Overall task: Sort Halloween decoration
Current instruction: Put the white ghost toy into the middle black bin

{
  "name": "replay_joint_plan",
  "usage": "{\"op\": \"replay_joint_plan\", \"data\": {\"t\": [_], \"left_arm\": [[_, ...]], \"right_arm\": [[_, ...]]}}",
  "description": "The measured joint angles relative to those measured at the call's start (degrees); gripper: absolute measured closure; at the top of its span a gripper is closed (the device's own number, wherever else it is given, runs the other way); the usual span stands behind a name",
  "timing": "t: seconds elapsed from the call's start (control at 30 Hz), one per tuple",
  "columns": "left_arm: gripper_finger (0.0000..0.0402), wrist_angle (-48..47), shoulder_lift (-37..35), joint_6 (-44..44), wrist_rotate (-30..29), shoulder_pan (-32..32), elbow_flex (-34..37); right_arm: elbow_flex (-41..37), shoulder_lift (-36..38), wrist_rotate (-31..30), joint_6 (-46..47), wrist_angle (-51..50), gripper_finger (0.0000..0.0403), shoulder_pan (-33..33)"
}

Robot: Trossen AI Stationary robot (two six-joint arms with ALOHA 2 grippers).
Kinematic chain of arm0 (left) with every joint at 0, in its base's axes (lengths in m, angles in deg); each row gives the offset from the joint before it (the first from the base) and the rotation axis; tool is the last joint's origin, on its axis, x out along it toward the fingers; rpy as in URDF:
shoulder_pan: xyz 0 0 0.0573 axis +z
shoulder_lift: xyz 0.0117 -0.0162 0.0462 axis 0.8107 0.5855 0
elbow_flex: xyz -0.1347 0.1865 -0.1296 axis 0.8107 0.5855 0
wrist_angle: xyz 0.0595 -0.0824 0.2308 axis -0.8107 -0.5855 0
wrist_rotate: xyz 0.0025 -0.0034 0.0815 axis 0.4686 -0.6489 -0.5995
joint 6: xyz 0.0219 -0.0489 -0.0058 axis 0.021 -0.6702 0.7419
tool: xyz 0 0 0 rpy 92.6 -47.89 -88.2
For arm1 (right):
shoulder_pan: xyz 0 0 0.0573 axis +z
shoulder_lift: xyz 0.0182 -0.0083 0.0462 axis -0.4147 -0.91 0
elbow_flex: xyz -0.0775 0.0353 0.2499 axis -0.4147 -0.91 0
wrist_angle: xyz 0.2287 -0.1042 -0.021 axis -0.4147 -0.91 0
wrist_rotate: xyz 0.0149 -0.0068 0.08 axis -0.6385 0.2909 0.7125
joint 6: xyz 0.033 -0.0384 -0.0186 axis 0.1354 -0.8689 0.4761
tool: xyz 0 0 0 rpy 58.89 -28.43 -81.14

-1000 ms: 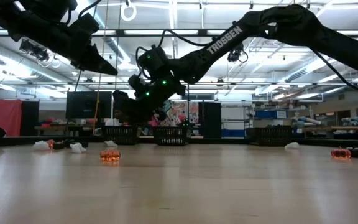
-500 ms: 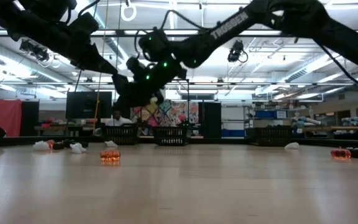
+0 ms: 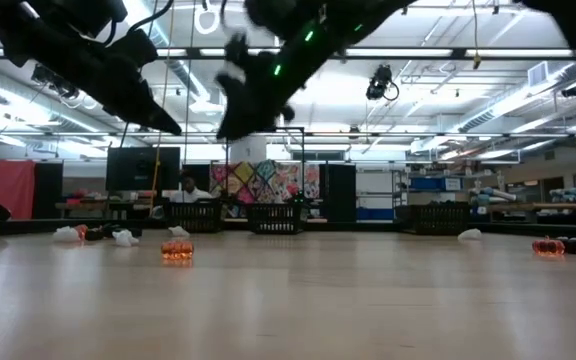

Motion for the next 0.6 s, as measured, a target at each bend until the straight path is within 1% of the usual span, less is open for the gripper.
{"op": "replay_joint_plan", "data": {"t": [0.1, 0.2, 0.3, 0.43, 0.53, 0.6], "left_arm": [[0.0374, 1.21, 0.61, -0.21, 0.0, -0.75, 0.02], [0.0374, 2.07, 1.53, -0.16, 0.02, -1.41, 0.02], [0.0374, 3.05, 3.03, 0.48, 0.07, -1.86, 0.02], [0.0374, 4.77, 5.23, 1.57, 0.07, -1.99, 0.04], [0.0374, 6.59, 7.09, 1.61, 0.07, -1.97, 0.04], [0.0374, 7.83, 8.3, 1.65, 0.09, -1.97, 0.04]], "right_arm": [[-7.52, 4.03, 0.99, 0.18, 2.46, 0.0233, 2.33], [-14.0, 6.94, 0.93, 1.36, 0.38, 0.0233, 4.49], [-18.54, 12.44, 1.38, 4.28, -2.34, 0.0233, 6.97], [-22.38, 17.2, 4.0, 10.7, -19.05, 0.0233, 9.49], [-22.47, 21.0, 6.85, 17.88, -30.85, 0.0233, 11.0], [-22.9, 21.19, 9.44, 21.83, -39.76, 0.0233, 12.13]]}}
